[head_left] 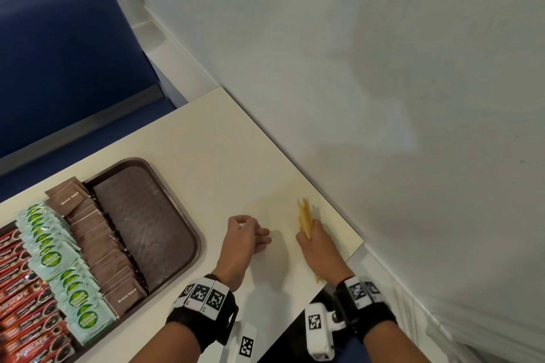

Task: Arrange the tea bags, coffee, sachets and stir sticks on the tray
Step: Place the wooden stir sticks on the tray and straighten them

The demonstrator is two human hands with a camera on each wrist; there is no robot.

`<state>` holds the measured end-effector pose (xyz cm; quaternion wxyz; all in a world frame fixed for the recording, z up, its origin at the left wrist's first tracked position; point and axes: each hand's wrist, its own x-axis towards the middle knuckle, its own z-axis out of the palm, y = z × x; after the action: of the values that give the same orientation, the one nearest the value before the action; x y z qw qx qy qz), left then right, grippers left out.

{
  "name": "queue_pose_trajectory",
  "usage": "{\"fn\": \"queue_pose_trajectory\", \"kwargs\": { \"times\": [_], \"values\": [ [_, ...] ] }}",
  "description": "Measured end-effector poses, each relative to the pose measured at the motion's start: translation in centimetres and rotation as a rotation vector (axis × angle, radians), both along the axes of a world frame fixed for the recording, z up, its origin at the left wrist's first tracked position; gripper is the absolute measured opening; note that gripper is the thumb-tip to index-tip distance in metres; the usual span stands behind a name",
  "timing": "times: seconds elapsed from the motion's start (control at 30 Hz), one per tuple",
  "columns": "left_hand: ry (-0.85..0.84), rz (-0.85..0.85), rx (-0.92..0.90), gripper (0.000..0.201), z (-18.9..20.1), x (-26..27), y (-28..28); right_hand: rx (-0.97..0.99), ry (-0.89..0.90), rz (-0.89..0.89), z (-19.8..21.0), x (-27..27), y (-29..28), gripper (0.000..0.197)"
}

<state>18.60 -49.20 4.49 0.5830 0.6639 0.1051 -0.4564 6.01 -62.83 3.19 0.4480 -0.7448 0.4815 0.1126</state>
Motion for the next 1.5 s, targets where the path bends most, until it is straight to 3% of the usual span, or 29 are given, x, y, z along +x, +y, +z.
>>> {"fn": "queue_pose_trajectory", "kwargs": {
  "times": [0.17,0.33,0.4,0.5,0.6,0.7,0.83,0.87,0.9,0.97,1.0,1.03,1.07,1.1,1.13,1.2,1.33,1.5],
  "values": [
    [0.01,-0.02,0.017,0.018,0.1,0.3,0.5,0.347,-0.11,-0.24,1.1,-0.8,-2.3,0.016],
    [0.023,-0.089,0.026,0.023,0.5,0.1,1.0,0.643,-0.279,-0.42,1.6,0.5,-1.0,0.008],
    [0.023,-0.131,-0.017,0.03,1.4,0.2,1.2,0.756,-0.329,-0.408,2.6,1.7,0.3,0.009],
    [0.014,-0.207,-0.105,0.054,3.0,0.8,1.9,0.779,-0.382,-0.249,4.3,4.2,2.6,0.015],
    [0.024,-0.173,-0.224,0.061,4.5,1.9,3.0,0.641,-0.348,-0.025,5.7,7.2,5.5,0.028],
    [0.099,-0.056,-0.265,0.058,6.0,3.4,4.8,0.339,-0.305,0.288,6.7,10.1,8.6,0.042],
    [0.194,0.121,-0.296,0.055,7.4,6.3,8.4,0.079,-0.205,0.432,8.3,13.9,12.4,0.044],
    [0.206,0.148,-0.285,0.056,7.4,7.0,9.4,-0.152,-0.106,0.49,8.7,14.8,12.3,0.043],
    [0.212,0.176,-0.278,0.056,7.3,7.7,10.4,-0.197,0.017,0.706,9.0,15.2,14.6,0.041],
    [0.217,0.24,-0.296,0.057,7.2,8.7,12.3,-0.373,0.708,1.029,7.1,16.7,20.2,0.034],
    [0.214,0.269,-0.32,0.057,7.1,9.1,13.2,-0.473,0.746,1.017,6.6,17.4,21.3,0.033],
    [0.196,0.292,-0.335,0.054,7.2,9.5,14.0,-0.364,0.551,0.898,7.1,17.7,21.4,0.034],
    [0.165,0.302,-0.326,0.048,7.4,9.9,14.8,-0.218,0.155,0.754,8.2,18.1,20.2,0.038],
    [0.131,0.303,-0.303,0.042,7.6,10.3,15.6,-0.063,0.014,0.702,8.8,17.5,20.5,0.042],
    [0.1,0.296,-0.278,0.04,7.9,10.7,16.3,-0.087,-0.18,0.631,9.1,18.4,21.8,0.047],
    [0.046,0.286,-0.248,0.045,8.6,11.3,17.6,0.054,-0.234,0.618,11.0,18.7,22.0,0.051],
    [-0.04,0.386,-0.258,0.049,9.3,12.1,19.7,0.049,-0.307,0.624,12.3,19.9,24.0,0.051],
    [0.075,0.544,-0.283,0.042,10.6,12.3,20.9,0.162,-0.341,0.642,13.0,20.9,24.1,0.047]
  ]
}}
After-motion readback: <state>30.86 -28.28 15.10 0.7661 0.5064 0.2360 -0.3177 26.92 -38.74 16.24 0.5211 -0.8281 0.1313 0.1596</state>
